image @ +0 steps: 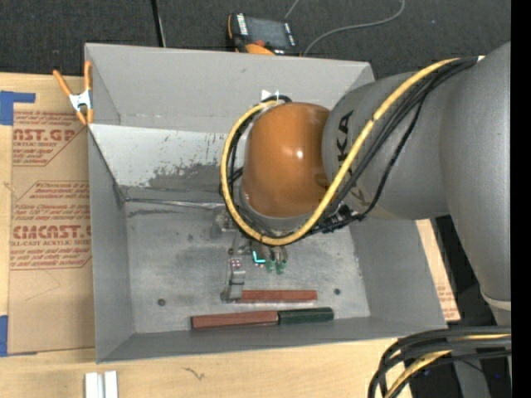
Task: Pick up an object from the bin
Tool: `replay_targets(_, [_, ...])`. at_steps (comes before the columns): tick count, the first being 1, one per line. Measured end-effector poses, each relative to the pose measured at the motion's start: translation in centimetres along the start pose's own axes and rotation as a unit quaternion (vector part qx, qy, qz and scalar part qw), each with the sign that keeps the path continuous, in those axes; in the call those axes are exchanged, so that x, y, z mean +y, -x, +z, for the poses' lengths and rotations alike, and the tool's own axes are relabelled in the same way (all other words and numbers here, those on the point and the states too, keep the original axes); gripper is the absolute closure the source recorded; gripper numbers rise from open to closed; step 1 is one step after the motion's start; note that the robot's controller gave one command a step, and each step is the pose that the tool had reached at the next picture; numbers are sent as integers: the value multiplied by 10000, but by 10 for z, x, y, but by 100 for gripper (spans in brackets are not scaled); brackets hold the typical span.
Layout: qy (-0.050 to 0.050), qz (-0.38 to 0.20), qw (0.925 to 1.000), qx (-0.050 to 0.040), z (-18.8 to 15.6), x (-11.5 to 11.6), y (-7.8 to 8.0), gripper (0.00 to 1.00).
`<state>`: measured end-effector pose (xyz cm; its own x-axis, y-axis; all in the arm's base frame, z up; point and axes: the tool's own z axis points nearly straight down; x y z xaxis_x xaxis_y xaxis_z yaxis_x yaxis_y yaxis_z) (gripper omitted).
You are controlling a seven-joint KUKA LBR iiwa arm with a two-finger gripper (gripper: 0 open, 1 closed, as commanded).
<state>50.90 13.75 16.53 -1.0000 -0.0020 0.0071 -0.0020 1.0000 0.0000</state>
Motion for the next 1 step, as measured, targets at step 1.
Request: replay_targets(1, [-9, -1141, 9935, -26, 82, -66, -19, 0])
